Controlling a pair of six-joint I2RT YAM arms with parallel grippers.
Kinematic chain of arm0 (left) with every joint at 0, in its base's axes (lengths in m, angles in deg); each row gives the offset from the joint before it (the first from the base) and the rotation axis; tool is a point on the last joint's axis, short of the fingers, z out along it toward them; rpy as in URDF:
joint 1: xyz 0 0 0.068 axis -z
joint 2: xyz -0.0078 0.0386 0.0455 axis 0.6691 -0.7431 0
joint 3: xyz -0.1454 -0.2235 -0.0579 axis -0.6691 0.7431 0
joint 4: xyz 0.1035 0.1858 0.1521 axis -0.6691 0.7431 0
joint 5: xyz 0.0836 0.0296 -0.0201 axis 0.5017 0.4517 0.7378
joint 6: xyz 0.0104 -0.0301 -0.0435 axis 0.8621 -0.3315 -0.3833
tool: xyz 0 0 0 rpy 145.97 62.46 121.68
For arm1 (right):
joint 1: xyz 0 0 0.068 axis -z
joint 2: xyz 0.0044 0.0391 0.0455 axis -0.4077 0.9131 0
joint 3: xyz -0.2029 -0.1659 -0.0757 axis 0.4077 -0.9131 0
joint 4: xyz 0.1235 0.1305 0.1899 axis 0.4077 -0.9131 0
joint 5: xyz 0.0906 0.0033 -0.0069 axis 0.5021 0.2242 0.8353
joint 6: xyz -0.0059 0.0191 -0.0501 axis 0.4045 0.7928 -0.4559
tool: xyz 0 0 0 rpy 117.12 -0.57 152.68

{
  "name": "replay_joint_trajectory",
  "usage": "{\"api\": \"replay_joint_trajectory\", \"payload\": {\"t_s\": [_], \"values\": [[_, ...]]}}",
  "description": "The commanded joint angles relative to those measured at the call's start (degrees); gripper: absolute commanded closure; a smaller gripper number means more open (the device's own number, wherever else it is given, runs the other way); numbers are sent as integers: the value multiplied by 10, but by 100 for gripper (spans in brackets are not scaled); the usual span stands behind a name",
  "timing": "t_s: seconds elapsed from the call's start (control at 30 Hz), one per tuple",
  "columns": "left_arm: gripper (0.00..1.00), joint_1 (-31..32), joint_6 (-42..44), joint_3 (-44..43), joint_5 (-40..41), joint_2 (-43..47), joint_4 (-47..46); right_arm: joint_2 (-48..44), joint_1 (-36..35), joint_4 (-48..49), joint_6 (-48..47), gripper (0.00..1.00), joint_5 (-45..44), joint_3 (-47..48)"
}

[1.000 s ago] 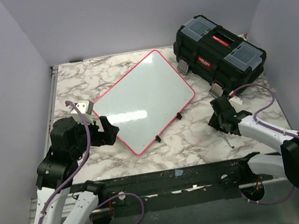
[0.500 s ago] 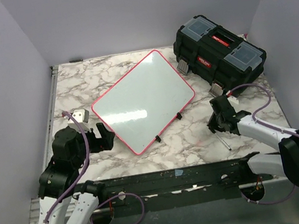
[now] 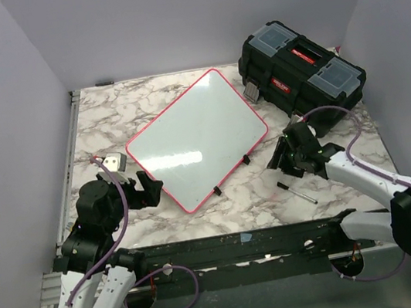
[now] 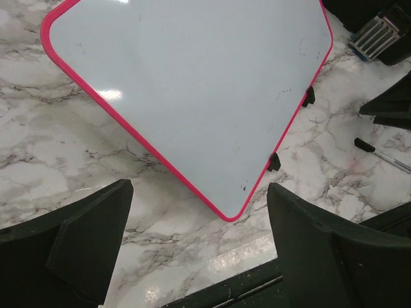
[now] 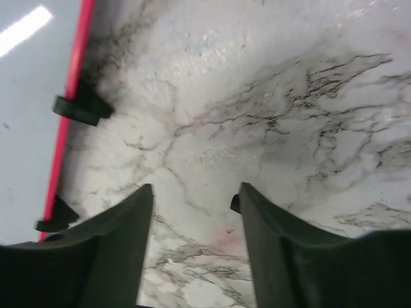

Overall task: Write a sentence on the whiteboard
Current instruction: Adjust the whiteboard marker at the center of the board, then pick up the whiteboard marker from the center of the board.

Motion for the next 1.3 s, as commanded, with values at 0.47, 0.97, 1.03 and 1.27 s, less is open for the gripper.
{"api": "replay_joint_trajectory", "payload": {"t_s": [0.47,0.97,1.03,1.27], "values": [[12,6,6,5,-32,2,-23,-137,0,-248,300,0,-158,3],[12,13,5,5,-22,9,-19,-90,0,-240,405,0,-93,-39],[12,14,5,6,-21,10,-18,-85,0,-232,409,0,-102,-41],[12,21,5,6,-15,9,-17,-60,0,-203,406,14,-148,-48]]}}
